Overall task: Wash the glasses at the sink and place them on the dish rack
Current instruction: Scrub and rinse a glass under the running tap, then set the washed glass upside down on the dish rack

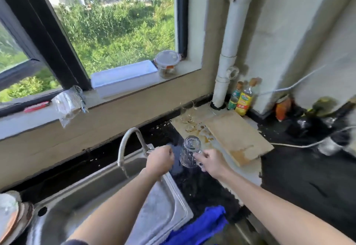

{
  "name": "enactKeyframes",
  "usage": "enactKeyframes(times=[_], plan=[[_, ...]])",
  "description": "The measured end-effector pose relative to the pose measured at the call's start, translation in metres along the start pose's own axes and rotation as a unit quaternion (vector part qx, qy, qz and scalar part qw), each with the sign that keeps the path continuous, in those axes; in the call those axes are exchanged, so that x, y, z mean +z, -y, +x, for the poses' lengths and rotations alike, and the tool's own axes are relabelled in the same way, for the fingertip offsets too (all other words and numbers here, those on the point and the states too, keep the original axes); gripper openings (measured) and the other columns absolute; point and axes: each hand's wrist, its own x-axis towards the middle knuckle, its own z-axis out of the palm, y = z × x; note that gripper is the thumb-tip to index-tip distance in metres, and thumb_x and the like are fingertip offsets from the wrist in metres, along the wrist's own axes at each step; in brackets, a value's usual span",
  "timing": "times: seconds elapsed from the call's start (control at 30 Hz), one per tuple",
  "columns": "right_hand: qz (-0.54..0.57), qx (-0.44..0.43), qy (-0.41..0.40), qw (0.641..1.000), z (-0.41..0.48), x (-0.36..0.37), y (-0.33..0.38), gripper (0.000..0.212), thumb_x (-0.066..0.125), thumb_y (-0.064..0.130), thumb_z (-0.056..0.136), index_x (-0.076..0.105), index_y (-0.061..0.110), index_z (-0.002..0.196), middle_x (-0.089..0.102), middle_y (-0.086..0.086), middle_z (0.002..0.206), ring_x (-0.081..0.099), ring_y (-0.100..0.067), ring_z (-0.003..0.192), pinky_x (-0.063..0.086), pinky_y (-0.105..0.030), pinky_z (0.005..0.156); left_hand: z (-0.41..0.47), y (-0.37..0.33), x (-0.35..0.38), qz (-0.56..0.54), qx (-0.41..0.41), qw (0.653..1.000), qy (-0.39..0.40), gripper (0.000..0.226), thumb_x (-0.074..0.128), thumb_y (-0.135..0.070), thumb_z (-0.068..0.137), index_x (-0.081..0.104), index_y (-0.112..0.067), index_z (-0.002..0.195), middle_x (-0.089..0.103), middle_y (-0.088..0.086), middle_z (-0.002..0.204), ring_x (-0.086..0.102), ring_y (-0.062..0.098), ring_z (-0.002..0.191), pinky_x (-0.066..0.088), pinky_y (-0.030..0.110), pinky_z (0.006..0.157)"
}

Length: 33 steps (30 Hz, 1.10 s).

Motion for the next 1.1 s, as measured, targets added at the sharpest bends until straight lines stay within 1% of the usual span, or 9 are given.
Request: enactKeyframes(times=[0.13, 0.3, 0.47, 0.57, 0.63, 0.7, 0.77, 0.83, 1.1], plan=[[0.024, 0.037, -0.100, 0.994, -0.038, -0.067, -0.026, 0.041, 0.066, 0.039, 0.090, 0.048, 0.018, 0.059, 0.048, 0.005, 0.053, 0.055, -0.020, 0.061, 0.047, -0.034, 0.063, 0.002, -0.076, 0.002, 0.009, 0.092, 0.996, 0.011, 0.020, 0.042, -0.019, 0.088, 0.061, -0.012, 0.088, 0.066, 0.008, 0.090, 0.063, 0.031, 0.080, 0.046, 0.031, 0.065], [0.070, 0.066, -0.200, 0.975, -0.111, -0.151, -0.078, 0.043, 0.065, 0.039, 0.090, 0.061, 0.002, 0.069, 0.067, -0.008, 0.072, 0.069, -0.028, 0.072, 0.057, -0.047, 0.078, -0.019, -0.182, 0.021, 0.040, 0.212, 0.976, 0.020, 0.026, 0.041, -0.025, 0.095, 0.063, -0.013, 0.105, 0.066, 0.008, 0.099, 0.058, 0.027, 0.083, 0.045, 0.032, 0.066], [0.114, 0.098, -0.293, 0.944, -0.200, -0.224, -0.150, 0.046, 0.063, 0.034, 0.092, 0.061, -0.008, 0.074, 0.054, -0.002, 0.059, 0.062, -0.021, 0.059, 0.057, -0.049, 0.075, -0.070, -0.298, 0.064, 0.060, 0.292, 0.954, 0.041, 0.027, 0.040, -0.025, 0.096, 0.062, -0.015, 0.106, 0.064, 0.009, 0.103, 0.061, 0.030, 0.095, 0.049, 0.035, 0.074], [0.129, 0.136, -0.330, 0.925, -0.261, -0.267, -0.201, 0.049, 0.062, 0.036, 0.093, 0.063, -0.012, 0.086, 0.066, -0.015, 0.077, 0.066, -0.025, 0.063, 0.056, -0.042, 0.074, -0.114, -0.371, 0.103, 0.038, 0.353, 0.933, 0.053, 0.026, 0.040, -0.024, 0.094, 0.064, -0.012, 0.094, 0.067, 0.009, 0.097, 0.063, 0.032, 0.092, 0.052, 0.039, 0.076], [0.129, 0.149, -0.356, 0.913, -0.301, -0.291, -0.239, 0.049, 0.062, 0.036, 0.093, 0.058, -0.008, 0.072, 0.070, -0.022, 0.092, 0.066, -0.025, 0.064, 0.057, -0.043, 0.072, -0.147, -0.416, 0.133, 0.039, 0.395, 0.916, 0.059, 0.025, 0.042, -0.024, 0.093, 0.064, -0.012, 0.092, 0.068, 0.010, 0.098, 0.062, 0.034, 0.092, 0.052, 0.039, 0.077], [0.113, 0.163, -0.381, 0.903, -0.341, -0.312, -0.278, 0.048, 0.062, 0.038, 0.092, 0.045, 0.009, 0.059, 0.069, -0.016, 0.076, 0.060, -0.018, 0.057, 0.058, -0.048, 0.072, -0.183, -0.459, 0.163, 0.044, 0.427, 0.900, 0.077, 0.024, 0.043, -0.023, 0.093, 0.064, -0.012, 0.097, 0.066, 0.009, 0.101, 0.061, 0.032, 0.094, 0.050, 0.037, 0.077], [0.109, 0.193, -0.396, 0.891, -0.381, -0.330, -0.312, 0.048, 0.061, 0.040, 0.092, 0.039, 0.016, 0.057, 0.048, 0.003, 0.051, 0.050, -0.012, 0.048, 0.056, -0.052, 0.071, -0.219, -0.497, 0.192, 0.047, 0.462, 0.880, 0.102, 0.024, 0.043, -0.023, 0.094, 0.063, -0.012, 0.100, 0.064, 0.007, 0.102, 0.060, 0.030, 0.095, 0.049, 0.037, 0.078], [0.114, 0.229, -0.415, 0.873, -0.417, -0.344, -0.341, 0.051, 0.060, 0.042, 0.092, 0.034, 0.019, 0.055, 0.037, 0.011, 0.045, 0.045, -0.010, 0.045, 0.056, -0.052, 0.071, -0.253, -0.532, 0.218, 0.051, 0.496, 0.858, 0.126, 0.023, 0.043, -0.023, 0.095, 0.063, -0.013, 0.100, 0.062, 0.007, 0.102, 0.059, 0.030, 0.095, 0.048, 0.037, 0.078], [0.208, 0.311, -0.524, 0.765, -0.529, -0.390, -0.440, 0.043, 0.056, 0.040, 0.095, 0.055, 0.009, 0.065, 0.051, -0.004, 0.058, 0.052, -0.016, 0.050, 0.052, -0.031, 0.050, -0.355, -0.661, 0.298, 0.066, 0.632, 0.747, 0.193, 0.019, 0.044, -0.023, 0.094, 0.061, -0.013, 0.095, 0.062, 0.006, 0.099, 0.059, 0.030, 0.091, 0.046, 0.035, 0.073]])
